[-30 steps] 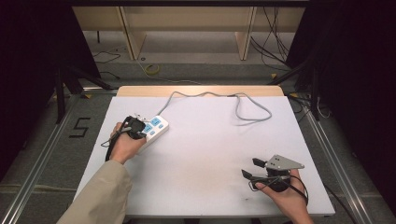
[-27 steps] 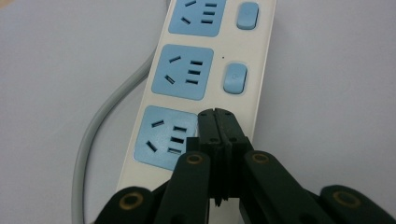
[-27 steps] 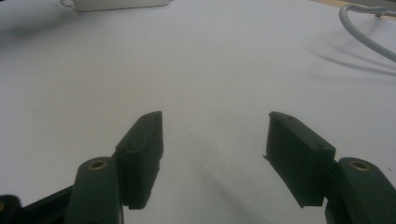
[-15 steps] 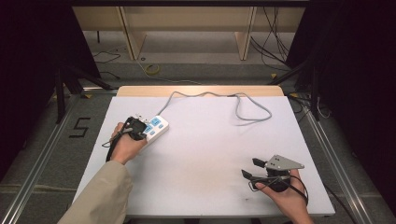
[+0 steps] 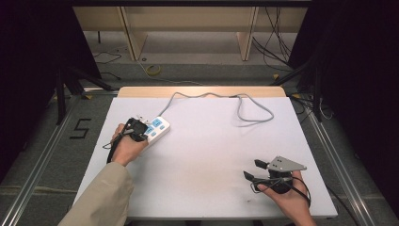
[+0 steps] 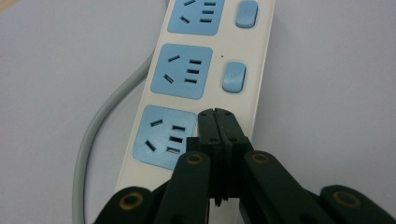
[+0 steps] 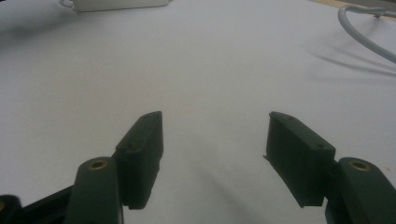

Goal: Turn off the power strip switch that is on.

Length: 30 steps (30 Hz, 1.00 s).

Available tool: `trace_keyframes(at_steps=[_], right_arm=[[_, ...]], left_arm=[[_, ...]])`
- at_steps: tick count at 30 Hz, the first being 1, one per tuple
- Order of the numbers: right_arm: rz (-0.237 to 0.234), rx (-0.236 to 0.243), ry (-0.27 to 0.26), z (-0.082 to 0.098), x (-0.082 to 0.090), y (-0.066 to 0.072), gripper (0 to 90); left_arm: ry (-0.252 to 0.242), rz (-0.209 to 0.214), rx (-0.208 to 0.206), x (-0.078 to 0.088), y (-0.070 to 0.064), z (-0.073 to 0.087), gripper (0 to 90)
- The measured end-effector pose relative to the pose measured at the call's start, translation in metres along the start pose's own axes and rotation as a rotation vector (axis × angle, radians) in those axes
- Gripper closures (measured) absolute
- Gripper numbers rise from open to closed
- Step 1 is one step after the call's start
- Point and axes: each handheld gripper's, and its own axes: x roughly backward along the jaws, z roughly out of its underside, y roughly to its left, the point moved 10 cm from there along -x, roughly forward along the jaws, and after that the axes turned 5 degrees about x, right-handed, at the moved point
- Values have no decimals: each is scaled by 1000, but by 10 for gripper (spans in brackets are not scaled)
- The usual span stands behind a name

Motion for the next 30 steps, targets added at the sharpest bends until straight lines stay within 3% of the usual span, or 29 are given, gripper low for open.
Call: trace_keyframes(at_steps=[17,21,30], right_arm=[[1,0,1,0,0,0,376],[1,3,0,0,0,-1,376],[2,0,-2,0,1,-1,376]], left_arm=[[-2,9,9,0,0,0,898],[-32,16,21,3,2,-3,896],[-38,30,39,6,5,-2,893]])
